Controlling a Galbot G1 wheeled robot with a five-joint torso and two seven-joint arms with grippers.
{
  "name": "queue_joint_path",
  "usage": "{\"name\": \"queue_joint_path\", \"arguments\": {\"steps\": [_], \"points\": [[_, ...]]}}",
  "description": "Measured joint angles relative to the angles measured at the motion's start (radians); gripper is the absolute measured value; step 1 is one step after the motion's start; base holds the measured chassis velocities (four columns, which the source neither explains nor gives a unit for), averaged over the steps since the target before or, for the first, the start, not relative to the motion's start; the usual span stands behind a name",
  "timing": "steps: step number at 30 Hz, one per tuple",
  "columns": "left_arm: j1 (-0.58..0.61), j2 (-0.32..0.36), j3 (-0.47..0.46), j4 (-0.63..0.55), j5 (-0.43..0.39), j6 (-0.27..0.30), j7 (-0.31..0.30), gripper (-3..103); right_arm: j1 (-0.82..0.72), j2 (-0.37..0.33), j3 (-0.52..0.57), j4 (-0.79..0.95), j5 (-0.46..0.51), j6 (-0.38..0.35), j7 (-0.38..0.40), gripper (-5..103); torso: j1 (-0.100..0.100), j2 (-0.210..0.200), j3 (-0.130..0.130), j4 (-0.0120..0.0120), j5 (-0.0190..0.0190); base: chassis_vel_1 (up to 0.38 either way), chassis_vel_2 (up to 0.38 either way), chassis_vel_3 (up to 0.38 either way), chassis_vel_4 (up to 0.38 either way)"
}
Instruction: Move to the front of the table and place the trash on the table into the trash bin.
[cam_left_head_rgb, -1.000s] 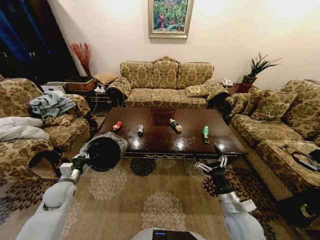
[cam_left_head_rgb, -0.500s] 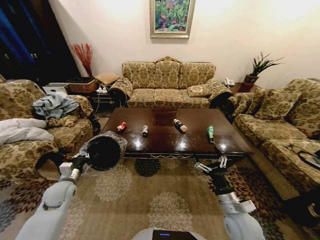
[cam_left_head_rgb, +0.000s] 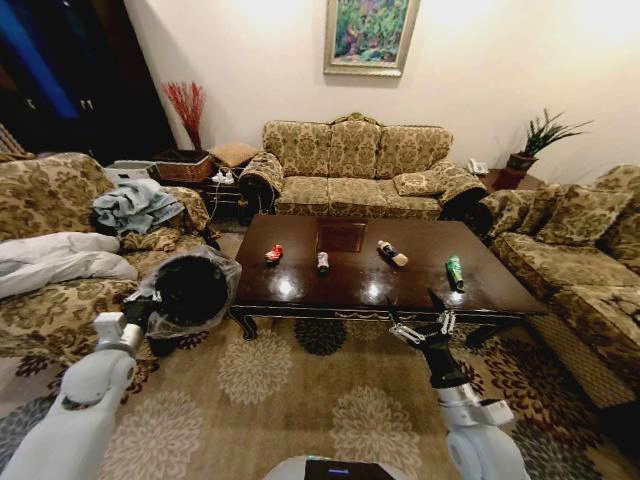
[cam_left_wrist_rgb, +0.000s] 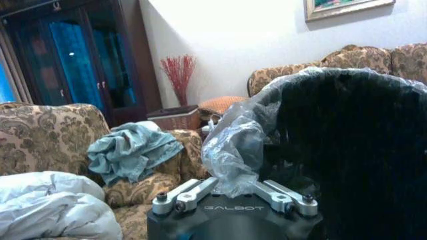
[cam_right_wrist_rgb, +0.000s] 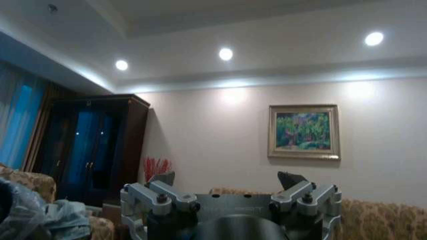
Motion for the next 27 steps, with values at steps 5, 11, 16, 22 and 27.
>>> {"name": "queue_joint_path", "arguments": {"steps": [5,11,16,22,27], "points": [[0.003,-0.015,0.012,-0.006,0.002,0.001,0.006,0,-0.005,0.001,0.007,0.002,0.003,-0.017,-0.019,100,0.0,0.0,0.0,-0.0005,0.0025,-0.015,-0.014,-0.002,0.007],[0.006,-0.024,0.017,-0.009,0.003,0.001,0.008,0,-0.007,-0.001,0.01,0.003,0.006,-0.019,-0.033,100,-0.001,0.0,0.0,-0.0006,0.0011,-0.043,-0.052,0.025,0.013],[0.004,-0.03,0.028,-0.01,0.004,-0.003,0.007,0,-0.008,0.0,0.006,0.003,0.009,-0.019,-0.043,100,-0.001,0.0,0.0,-0.0001,0.0004,-0.04,0.123,0.068,-0.085],[-0.002,-0.031,0.038,-0.01,0.004,-0.005,0.007,0,-0.008,0.0,0.006,0.002,0.01,-0.017,-0.044,100,0.0,0.0,0.0,-0.0002,0.001,-0.158,0.189,0.169,-0.166],[-0.002,-0.034,0.041,-0.009,0.003,-0.008,0.007,0,-0.007,0.001,0.005,-0.006,0.01,-0.014,-0.049,100,0.0,0.0,0.0,-0.0006,0.0008,-0.26,0.226,0.268,-0.243]]}}
